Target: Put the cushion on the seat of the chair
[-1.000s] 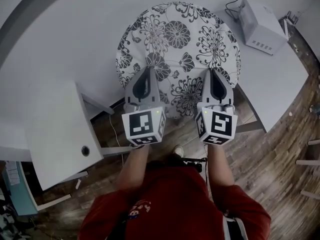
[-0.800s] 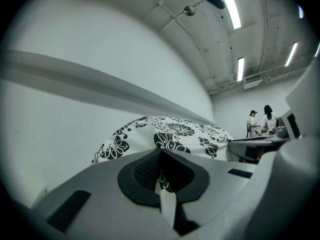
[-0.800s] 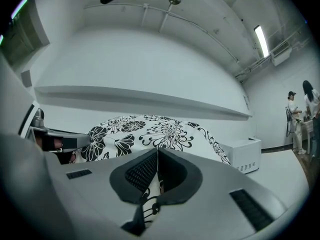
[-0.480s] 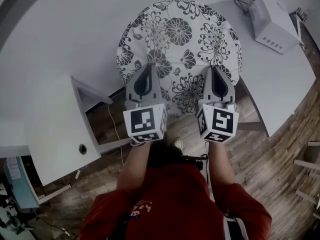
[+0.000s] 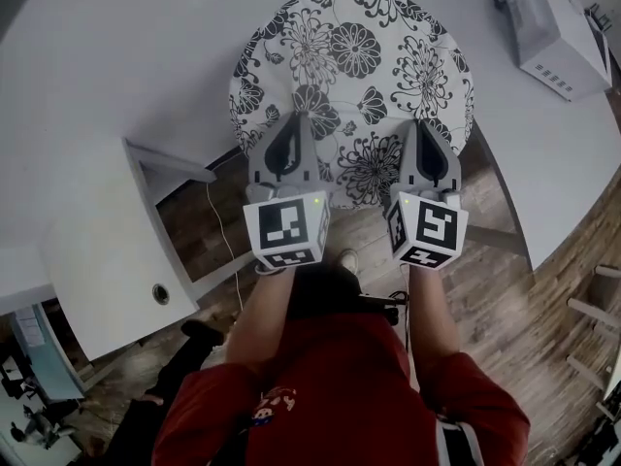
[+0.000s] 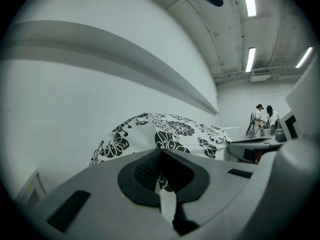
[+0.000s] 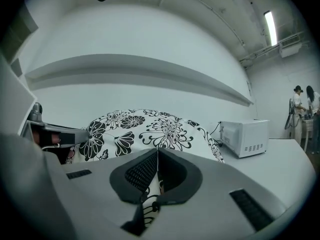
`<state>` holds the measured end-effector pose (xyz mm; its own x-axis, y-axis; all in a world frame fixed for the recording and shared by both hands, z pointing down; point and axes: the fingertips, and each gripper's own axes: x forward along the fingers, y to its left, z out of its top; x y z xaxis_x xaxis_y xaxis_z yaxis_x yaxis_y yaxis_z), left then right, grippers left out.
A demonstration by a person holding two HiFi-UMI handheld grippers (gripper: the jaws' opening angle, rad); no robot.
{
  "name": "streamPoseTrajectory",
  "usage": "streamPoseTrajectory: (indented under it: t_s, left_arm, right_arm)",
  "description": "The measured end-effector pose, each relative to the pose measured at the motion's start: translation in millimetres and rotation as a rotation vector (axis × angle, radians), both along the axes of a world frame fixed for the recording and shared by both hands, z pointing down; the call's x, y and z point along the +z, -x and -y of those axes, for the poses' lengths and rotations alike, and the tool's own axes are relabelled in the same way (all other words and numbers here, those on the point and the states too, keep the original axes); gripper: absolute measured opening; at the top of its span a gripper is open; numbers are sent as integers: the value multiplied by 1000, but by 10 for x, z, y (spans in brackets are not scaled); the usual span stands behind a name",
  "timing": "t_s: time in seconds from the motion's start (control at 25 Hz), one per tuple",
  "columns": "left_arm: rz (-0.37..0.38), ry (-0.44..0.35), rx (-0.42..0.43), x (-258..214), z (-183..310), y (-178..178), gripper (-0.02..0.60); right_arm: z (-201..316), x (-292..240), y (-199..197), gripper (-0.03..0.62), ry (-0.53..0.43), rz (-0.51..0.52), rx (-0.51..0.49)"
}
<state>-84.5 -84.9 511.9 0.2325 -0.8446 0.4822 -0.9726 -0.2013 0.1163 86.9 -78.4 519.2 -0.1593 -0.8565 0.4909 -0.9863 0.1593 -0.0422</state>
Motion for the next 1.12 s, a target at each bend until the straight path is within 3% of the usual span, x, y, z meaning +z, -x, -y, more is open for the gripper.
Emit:
streamPoseTrajectory:
  t_s: [0.24,0.52,1.12]
  left_arm:
    - [12,36,-4,-13,10,-1,28]
    - [63,-36,-17,34,-36,-32,28]
    - [71,10,1,21,-41,-41,28]
  right_arm:
    - [9,-8,1,29,38,4,-9]
    - [-6,119,-25,29,-32,43,-12]
    - [21,71,-34,29,11,23,6]
